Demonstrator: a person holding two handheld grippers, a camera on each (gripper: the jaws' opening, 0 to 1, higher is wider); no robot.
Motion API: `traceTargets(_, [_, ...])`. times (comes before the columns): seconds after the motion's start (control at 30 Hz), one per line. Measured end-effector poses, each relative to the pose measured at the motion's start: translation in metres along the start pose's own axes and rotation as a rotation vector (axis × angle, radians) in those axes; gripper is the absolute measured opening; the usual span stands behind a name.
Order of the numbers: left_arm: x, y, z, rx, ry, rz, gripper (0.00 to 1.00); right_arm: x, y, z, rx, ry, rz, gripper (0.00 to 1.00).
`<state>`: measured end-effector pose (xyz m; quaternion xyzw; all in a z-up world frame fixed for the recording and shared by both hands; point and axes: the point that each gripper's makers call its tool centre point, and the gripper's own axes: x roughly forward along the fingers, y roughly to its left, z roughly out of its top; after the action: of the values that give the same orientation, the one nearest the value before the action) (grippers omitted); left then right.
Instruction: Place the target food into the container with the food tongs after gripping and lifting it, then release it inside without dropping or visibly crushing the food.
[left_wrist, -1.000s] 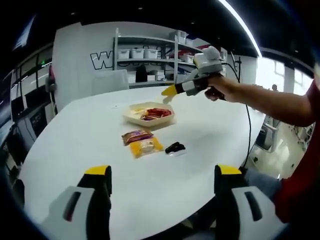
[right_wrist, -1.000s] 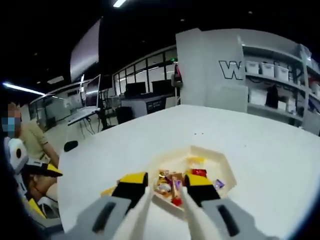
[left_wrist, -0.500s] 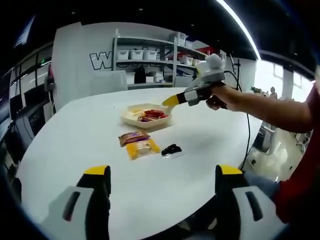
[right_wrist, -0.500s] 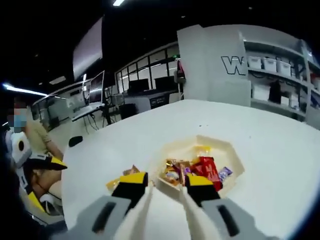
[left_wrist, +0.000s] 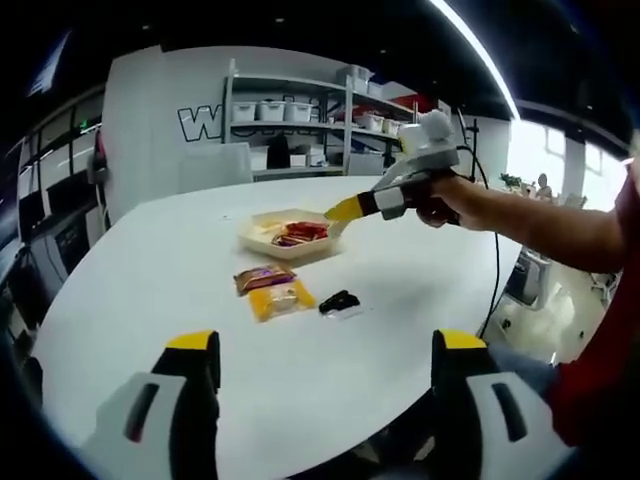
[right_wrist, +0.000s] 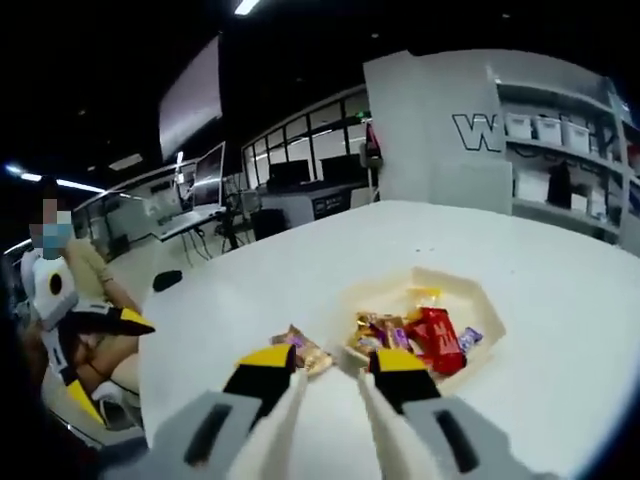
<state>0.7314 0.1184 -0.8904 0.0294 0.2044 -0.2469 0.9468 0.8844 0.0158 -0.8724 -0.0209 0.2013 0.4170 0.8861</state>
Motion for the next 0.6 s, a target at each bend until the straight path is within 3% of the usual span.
traceTargets(0.6, [0.003,-0.005,0.000,0.011,0.009,-0.013,0.87,0.005,0.031,-0.033,-0.033,0.070,0.088,0.24])
